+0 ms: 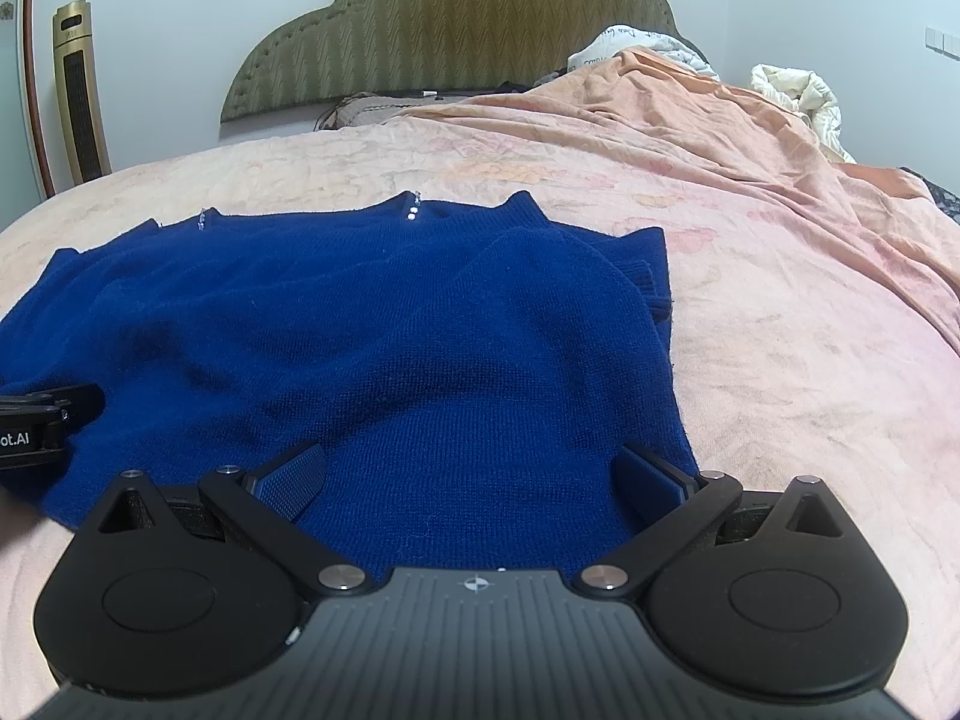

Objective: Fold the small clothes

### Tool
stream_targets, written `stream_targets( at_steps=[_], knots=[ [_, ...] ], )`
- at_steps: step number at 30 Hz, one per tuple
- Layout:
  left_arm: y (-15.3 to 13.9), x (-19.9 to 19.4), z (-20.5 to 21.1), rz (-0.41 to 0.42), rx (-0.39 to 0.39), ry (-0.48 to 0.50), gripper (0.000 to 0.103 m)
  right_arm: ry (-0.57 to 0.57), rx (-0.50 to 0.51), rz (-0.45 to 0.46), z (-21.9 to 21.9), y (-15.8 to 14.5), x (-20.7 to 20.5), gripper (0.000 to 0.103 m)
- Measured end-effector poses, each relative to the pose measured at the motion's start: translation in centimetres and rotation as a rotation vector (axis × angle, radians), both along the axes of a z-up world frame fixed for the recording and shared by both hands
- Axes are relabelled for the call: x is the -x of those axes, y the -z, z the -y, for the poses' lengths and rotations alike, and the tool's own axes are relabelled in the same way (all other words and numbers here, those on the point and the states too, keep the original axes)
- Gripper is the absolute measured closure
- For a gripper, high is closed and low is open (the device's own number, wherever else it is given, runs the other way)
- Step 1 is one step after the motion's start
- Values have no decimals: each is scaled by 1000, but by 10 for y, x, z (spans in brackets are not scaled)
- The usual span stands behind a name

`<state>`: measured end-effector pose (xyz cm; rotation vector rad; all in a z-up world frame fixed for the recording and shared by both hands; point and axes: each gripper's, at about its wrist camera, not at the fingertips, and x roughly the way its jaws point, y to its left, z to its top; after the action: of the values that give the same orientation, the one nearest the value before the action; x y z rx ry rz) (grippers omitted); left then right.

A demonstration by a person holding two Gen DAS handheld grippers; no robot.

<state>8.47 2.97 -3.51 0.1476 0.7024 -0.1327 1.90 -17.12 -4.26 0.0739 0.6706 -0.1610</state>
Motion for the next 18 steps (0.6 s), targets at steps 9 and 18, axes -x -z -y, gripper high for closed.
stream_targets(
  at_steps=[9, 18],
  knots=[
    [-19, 3, 9, -18, -72, 8, 0, -2, 12, -1, -3, 0, 0, 0],
    [-23, 5, 17, -13, -139, 21, 0, 35, 7, 80, -4, -15, 22, 0]
  ],
)
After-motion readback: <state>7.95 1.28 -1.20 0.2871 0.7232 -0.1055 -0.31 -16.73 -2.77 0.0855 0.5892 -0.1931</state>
